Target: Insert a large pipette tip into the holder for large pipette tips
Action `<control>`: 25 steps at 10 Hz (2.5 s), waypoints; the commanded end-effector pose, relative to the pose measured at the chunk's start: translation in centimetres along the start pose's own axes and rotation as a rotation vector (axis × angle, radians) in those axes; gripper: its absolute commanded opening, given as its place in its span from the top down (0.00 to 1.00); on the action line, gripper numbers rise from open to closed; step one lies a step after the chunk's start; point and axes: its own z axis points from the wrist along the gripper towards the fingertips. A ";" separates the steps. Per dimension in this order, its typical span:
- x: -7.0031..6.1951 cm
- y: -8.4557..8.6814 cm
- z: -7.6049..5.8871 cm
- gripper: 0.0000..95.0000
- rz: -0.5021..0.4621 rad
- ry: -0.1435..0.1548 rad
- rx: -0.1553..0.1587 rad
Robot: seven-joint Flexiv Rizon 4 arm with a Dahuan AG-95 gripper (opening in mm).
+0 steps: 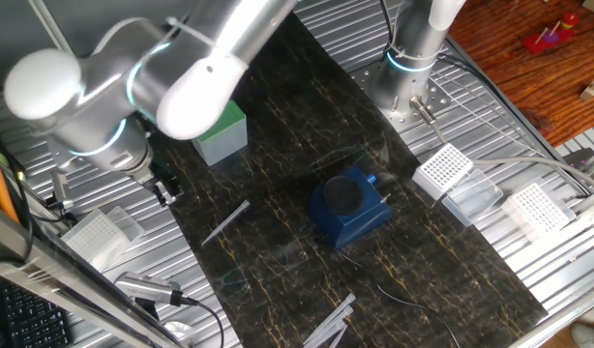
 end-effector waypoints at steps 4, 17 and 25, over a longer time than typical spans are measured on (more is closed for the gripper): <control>0.4 -0.1 0.1 1.00 0.014 -0.090 0.006; 3.2 0.4 0.1 1.00 0.099 -0.133 -0.005; 7.2 2.6 2.7 1.00 0.088 -0.165 -0.039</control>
